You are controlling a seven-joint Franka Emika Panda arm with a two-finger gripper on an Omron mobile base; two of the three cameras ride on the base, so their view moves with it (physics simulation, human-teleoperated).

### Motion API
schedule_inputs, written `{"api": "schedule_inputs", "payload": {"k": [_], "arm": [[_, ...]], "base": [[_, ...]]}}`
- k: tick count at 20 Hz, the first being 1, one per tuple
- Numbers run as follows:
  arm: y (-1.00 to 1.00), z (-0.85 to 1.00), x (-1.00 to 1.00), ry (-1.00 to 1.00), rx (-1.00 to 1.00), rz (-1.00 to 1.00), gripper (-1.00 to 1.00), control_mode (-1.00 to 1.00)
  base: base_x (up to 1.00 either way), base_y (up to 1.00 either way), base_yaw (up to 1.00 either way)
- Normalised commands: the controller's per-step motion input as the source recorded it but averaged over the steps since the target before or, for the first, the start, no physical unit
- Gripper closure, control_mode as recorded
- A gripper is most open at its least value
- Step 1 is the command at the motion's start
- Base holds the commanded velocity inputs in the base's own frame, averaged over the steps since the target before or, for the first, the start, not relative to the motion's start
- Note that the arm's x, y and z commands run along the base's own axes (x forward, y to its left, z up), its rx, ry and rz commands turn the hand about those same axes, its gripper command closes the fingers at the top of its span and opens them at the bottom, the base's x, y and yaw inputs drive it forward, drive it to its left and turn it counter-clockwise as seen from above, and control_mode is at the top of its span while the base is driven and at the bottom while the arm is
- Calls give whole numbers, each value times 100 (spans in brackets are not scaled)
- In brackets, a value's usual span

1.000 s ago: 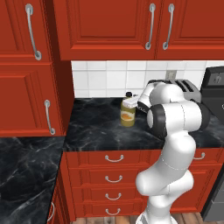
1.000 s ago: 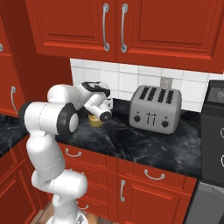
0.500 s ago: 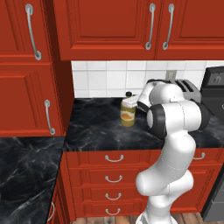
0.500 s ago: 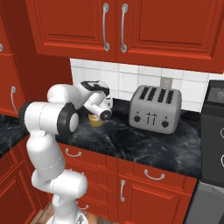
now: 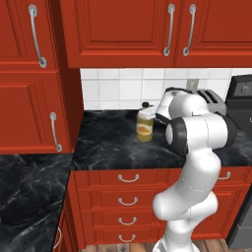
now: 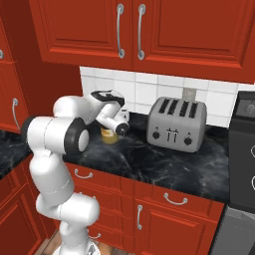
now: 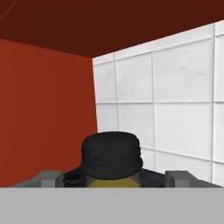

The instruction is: Move the drinks to the dining counter.

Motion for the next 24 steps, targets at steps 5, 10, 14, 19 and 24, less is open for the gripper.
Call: {"api": "schedule_inputs", "payload": {"k": [5, 10, 14, 19, 24], "arm": [[0, 58, -36, 0, 0, 0, 100, -100], [0, 56, -43, 11, 1, 0, 100, -100], [0, 46, -38, 19, 0, 0, 100, -100], [0, 13, -36, -1, 0, 0, 100, -100], [0, 0, -45, -27, 0, 3, 100, -100]], "base": [[0, 0, 0], [0, 0, 0], [0, 0, 0], [0, 0, 0], [0, 0, 0]]}}
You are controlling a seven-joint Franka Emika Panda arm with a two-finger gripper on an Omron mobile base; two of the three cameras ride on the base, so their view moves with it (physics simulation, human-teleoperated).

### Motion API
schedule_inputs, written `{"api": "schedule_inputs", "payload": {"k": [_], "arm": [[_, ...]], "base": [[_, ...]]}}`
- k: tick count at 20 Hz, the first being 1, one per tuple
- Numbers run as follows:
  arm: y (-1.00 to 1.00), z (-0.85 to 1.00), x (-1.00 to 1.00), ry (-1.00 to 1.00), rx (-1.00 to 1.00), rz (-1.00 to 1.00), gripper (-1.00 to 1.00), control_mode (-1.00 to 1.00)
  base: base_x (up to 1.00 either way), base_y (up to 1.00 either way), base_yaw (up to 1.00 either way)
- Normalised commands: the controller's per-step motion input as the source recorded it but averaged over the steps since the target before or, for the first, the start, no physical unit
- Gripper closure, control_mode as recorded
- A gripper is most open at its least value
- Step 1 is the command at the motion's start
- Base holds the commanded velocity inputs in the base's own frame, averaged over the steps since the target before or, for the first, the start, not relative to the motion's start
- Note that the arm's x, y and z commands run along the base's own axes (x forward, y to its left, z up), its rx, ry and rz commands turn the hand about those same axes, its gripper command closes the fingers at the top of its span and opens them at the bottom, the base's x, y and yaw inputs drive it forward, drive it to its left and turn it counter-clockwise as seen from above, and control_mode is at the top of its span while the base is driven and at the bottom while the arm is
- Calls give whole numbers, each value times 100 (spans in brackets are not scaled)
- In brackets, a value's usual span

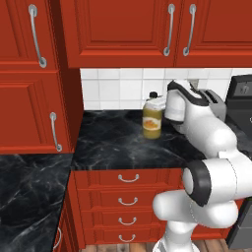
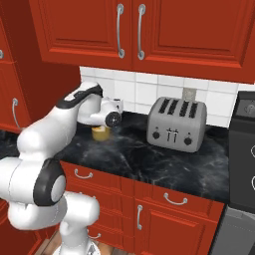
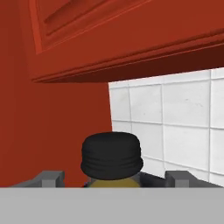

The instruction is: Move the drinks to the dining counter.

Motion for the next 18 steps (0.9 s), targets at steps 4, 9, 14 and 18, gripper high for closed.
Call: {"api": "schedule_inputs", "payload": {"k": [4, 9, 14, 18], "arm": [[0, 0, -37, -21, 0, 11, 100, -100], [0, 0, -26, -6, 0, 7, 100, -100], [0, 3, -18, 0, 0, 1, 100, -100], [0, 8, -10, 0, 0, 0, 100, -100]], "base": [[0, 0, 0], [0, 0, 0], [0, 0, 0], [0, 0, 0]]}}
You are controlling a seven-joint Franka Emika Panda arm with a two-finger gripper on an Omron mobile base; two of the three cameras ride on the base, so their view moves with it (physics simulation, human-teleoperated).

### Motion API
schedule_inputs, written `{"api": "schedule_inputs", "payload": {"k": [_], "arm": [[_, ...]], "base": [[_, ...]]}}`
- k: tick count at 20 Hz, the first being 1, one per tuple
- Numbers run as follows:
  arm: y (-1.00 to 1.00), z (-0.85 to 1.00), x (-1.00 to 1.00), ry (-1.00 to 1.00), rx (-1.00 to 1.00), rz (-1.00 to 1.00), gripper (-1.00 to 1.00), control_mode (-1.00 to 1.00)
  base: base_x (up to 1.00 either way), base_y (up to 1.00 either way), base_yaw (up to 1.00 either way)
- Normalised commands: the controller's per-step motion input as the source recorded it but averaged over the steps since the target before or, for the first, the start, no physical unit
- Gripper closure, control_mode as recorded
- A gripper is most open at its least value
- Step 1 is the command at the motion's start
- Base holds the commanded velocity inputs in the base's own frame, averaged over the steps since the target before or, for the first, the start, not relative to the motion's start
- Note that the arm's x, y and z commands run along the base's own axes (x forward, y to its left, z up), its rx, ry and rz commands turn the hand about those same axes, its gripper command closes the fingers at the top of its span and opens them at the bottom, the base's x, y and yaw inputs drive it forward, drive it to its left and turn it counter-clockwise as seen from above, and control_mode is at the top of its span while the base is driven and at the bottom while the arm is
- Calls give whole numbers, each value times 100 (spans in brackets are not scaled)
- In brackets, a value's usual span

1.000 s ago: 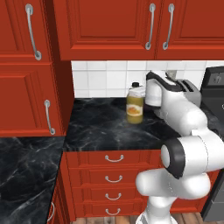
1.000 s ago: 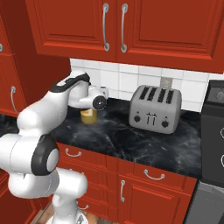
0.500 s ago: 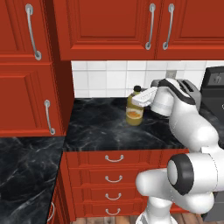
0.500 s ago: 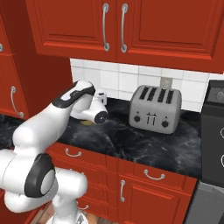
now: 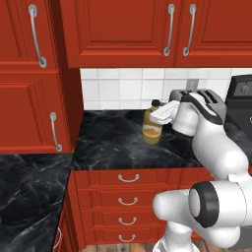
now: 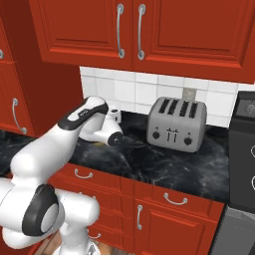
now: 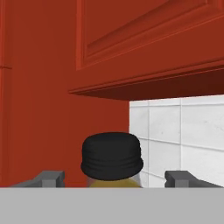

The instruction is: Move the drinks to the dining counter.

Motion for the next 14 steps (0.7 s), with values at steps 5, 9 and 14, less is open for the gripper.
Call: {"api": "schedule_inputs", "payload": {"k": [5, 9, 14], "arm": [[0, 14, -4, 4, 0, 0, 100, -100], [0, 26, -7, 1, 0, 0, 100, -100], [0, 16, -13, 1, 0, 0, 100, -100]], "base": [[0, 0, 0], [0, 0, 0], [0, 0, 0]]}}
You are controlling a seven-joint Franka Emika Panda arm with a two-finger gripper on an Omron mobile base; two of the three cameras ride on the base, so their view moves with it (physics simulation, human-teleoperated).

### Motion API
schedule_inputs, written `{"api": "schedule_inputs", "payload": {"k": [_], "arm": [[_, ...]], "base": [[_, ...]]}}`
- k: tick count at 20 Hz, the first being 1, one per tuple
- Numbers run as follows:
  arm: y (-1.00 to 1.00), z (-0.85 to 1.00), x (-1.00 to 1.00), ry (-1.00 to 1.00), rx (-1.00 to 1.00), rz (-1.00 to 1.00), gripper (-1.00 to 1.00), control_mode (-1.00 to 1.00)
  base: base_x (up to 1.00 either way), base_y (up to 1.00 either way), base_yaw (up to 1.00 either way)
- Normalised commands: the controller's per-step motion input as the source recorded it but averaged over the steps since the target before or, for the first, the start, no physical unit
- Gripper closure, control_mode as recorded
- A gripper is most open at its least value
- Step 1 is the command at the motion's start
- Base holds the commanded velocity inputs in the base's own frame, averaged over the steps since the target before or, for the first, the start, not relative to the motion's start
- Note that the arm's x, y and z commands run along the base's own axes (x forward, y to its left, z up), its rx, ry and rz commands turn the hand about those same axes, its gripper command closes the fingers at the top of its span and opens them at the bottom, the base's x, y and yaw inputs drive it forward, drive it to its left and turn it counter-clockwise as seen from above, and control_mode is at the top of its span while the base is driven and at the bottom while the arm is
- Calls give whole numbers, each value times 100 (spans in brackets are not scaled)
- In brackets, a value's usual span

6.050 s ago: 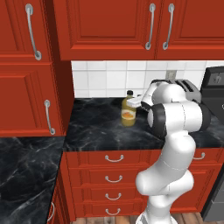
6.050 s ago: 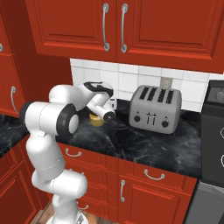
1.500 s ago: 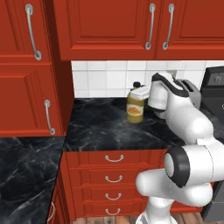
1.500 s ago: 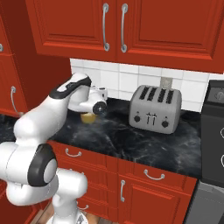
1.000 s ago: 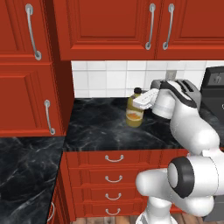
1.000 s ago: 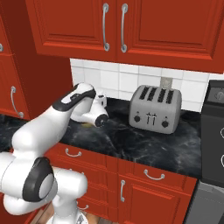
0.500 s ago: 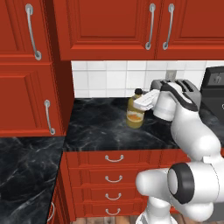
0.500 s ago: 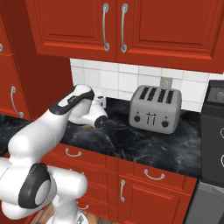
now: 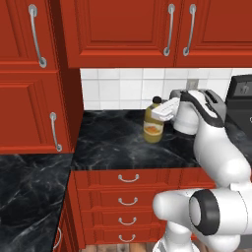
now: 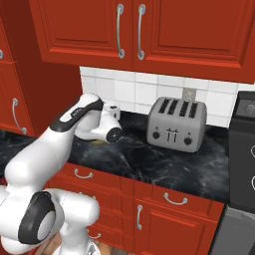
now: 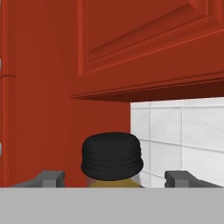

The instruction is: Move the drinks to the dining counter.

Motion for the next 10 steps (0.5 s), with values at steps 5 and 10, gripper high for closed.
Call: {"api": "schedule_inputs", "payload": {"k": [5, 10], "arm": [[0, 0, -6, 0, 0, 0, 100, -100], [0, 0, 0, 0, 0, 0, 100, -100]], "base": [[0, 0, 0], [0, 0, 0]]}}
